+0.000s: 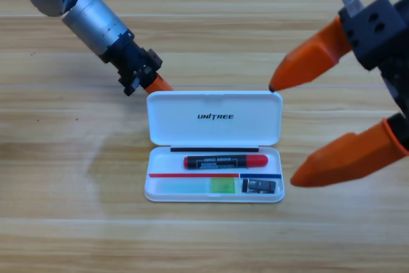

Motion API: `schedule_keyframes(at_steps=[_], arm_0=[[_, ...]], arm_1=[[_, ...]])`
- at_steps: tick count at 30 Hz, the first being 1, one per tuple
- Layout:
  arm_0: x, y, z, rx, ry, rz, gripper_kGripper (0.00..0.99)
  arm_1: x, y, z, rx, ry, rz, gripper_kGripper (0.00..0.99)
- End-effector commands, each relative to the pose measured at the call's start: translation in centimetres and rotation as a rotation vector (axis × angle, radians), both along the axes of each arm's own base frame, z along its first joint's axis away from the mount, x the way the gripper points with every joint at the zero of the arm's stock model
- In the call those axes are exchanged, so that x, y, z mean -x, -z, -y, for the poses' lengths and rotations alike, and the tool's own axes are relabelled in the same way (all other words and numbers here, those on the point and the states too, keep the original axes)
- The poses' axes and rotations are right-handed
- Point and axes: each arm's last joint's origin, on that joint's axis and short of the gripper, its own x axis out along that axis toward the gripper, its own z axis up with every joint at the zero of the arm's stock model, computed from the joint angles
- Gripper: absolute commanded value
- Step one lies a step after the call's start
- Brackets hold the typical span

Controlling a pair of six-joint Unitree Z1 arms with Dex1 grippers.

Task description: Clean up eraser and pencils

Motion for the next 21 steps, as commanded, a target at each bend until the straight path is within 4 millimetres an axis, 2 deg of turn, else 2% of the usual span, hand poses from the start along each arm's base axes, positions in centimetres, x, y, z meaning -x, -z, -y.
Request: schedule_keyframes(at_steps=[1, 7, 15, 21], arm_0=[[1.9, -0.2, -0.4, 0.017, 0.015, -0.073, 0.0], [4.2, -2.4, 0.5, 0.015, 0.048, -0.065, 0.0], [6.4, -4.2, 2.4, 0.001, 0.101, -0.048, 0.0], [7.3, -2.9, 3.4, -0.024, 0.132, -0.057, 0.0]], arm_1=[[-0.1, 0.6, 0.2, -0.006, 0.009, -0.013, 0.957], [-0.1, 0.5, 0.2, -0.01, 0.005, -0.015, 0.957], [-0.1, 0.7, 0.1, -0.008, 0.003, -0.02, 0.959], [-0.3, 0.9, -0.1, -0.002, 0.003, -0.025, 0.959]])
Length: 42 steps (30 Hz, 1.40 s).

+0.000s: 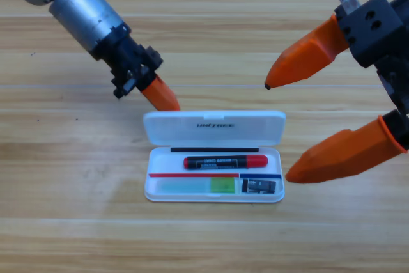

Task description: Clean up eraser and pencils

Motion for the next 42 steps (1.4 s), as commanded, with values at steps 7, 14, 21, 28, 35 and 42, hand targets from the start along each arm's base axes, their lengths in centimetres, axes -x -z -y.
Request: schedule_keyframes(at_steps=[7, 14, 21, 28, 35, 42], arm_0=[[3.1, 3.7, 2.7, -0.067, 0.08, -0.043, 0.0], [4.7, 5.5, 3.9, -0.096, 0.105, -0.034, 0.0], [5.8, 7.3, 4.3, -0.152, 0.127, -0.011, 0.0], [6.2, 6.7, 4.1, -0.16, 0.123, 0.007, 0.0], [10.4, -10.1, 1.2, -0.118, 0.018, 0.269, 0.413], [20.3, -20.1, -2.4, -0.002, -0.115, 0.438, 0.99]], arm_1=[[-0.4, 1.1, -0.2, 0.018, 0.007, -0.036, 0.959], [-0.5, 1.2, -0.3, 0.022, 0.008, -0.04, 0.959], [-0.5, 1.3, -0.4, 0.023, 0.008, -0.041, 0.959], [-0.5, 1.3, -0.4, 0.023, 0.009, -0.042, 0.959], [-0.5, 1.3, -0.4, 0.024, 0.01, -0.041, 0.959], [-0.5, 1.3, -0.4, 0.024, 0.01, -0.041, 0.959]])
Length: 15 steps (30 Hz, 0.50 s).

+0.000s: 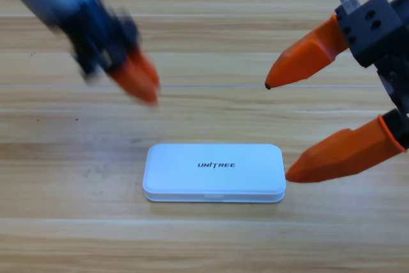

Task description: Clean up eraser and pencils

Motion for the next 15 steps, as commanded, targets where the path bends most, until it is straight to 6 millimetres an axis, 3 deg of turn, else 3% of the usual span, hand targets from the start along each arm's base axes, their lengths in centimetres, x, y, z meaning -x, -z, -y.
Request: schedule_keyframes(at_steps=[1, 4, 8, 15], arm_0=[[8.8, -5.8, -2.8, 0.107, 0.01, 0.12, 0.99], [10.0, -5.6, -3.4, 0.12, 0.005, 0.121, 0.99], [9.8, -5.0, -3.1, 0.11, -0.015, 0.082, 0.99], [11.1, -6.4, -4.1, 0.147, -0.044, 0.115, 0.99]], arm_1=[[-0.5, 1.3, -0.3, 0.024, 0.008, -0.039, 0.959], [-0.5, 1.3, -0.3, 0.024, 0.009, -0.038, 0.959], [-0.5, 1.3, -0.4, 0.026, 0.009, -0.039, 0.959], [-0.5, 1.3, -0.4, 0.026, 0.011, -0.039, 0.959]])
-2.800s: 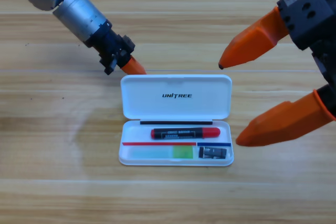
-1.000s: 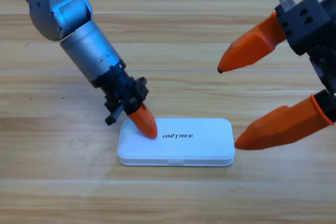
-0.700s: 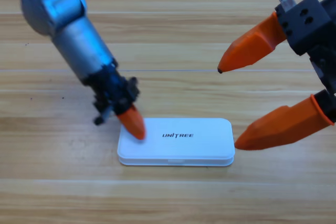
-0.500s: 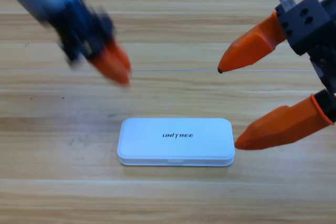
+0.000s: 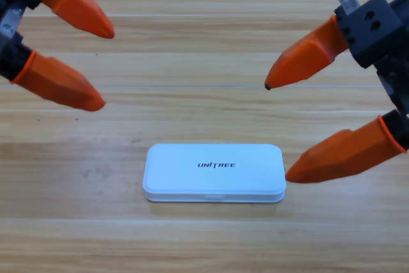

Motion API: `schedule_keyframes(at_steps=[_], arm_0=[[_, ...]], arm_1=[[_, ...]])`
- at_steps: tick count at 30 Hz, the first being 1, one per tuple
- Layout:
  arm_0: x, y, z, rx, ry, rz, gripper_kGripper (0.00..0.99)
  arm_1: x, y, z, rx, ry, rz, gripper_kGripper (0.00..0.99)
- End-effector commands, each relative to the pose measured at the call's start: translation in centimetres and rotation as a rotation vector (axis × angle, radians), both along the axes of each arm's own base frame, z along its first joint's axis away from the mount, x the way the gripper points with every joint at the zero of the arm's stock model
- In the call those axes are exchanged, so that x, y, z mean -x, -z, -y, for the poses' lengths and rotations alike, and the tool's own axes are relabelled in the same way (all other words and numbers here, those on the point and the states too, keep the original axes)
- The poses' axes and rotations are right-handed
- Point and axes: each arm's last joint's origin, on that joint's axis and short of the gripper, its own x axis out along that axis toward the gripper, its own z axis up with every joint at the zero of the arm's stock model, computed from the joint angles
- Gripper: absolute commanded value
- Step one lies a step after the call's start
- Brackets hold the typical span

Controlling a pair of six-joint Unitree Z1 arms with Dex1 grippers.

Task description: Clean up eraser and pencils

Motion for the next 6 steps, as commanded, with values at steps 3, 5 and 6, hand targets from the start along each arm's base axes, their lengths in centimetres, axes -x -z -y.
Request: schedule_keyframes(at_steps=[3, 5, 6], arm_0=[[1.16, -0.1, -0.36, -0.002, -0.011, 0.011, 0.99], [1.28, -0.09, -0.51, -0.009, -0.023, 0.014, 0.99], [1.36, -0.04, -0.6, -0.011, -0.027, 0.02, 0.99]], arm_1=[[-0.53, 1.32, -0.38, 0.026, 0.011, -0.039, 0.959], [-0.53, 1.32, -0.38, 0.026, 0.011, -0.039, 0.959], [-0.53, 1.32, -0.38, 0.026, 0.011, -0.039, 0.959]])
